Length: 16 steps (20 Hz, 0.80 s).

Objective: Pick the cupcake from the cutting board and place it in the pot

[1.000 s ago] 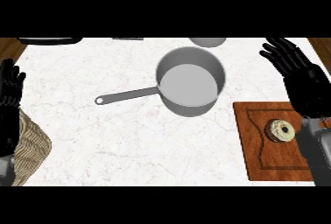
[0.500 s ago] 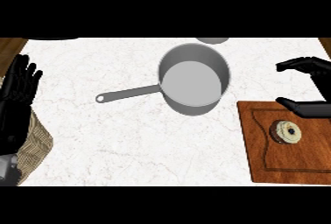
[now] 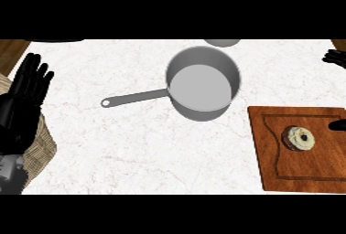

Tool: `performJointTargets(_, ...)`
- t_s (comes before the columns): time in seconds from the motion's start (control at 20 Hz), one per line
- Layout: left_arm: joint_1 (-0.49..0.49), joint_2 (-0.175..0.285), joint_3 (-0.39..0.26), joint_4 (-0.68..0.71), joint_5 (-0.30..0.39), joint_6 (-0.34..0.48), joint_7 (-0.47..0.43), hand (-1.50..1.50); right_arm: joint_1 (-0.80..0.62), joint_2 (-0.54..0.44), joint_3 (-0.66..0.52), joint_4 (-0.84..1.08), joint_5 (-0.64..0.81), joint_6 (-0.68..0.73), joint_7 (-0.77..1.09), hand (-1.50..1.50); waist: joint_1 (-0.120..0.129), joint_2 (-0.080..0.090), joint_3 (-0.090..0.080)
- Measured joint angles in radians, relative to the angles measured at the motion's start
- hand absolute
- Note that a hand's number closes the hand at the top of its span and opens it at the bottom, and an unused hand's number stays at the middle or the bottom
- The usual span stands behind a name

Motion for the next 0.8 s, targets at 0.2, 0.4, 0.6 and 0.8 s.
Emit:
performJointTargets(0.2, -0.003, -0.007, -0.001, 0.0, 0.002, -0.002, 0.005, 0.0, -0.02, -0.094, 0.092, -0.026, 0.094, 0.022, 0.012, -1.5, 0.004, -0.004, -0.003)
performJointTargets(0.4, -0.017, -0.014, -0.004, 0.009, -0.004, -0.001, 0.009, 0.0, -0.046, -0.167, 0.204, -0.083, 0.209, 0.016, 0.013, -1.5, 0.002, -0.006, -0.004)
performJointTargets(0.6, -0.025, -0.022, -0.009, 0.017, -0.017, 0.005, 0.016, 0.0, -0.057, -0.214, 0.316, -0.132, 0.326, -0.013, -0.005, -1.5, -0.001, -0.01, -0.005)
performJointTargets(0.8, -0.031, -0.023, 0.01, 0.028, -0.005, -0.008, 0.018, 0.0, -0.062, -0.227, 0.411, -0.167, 0.406, -0.032, -0.002, -1.5, -0.008, -0.015, -0.005)
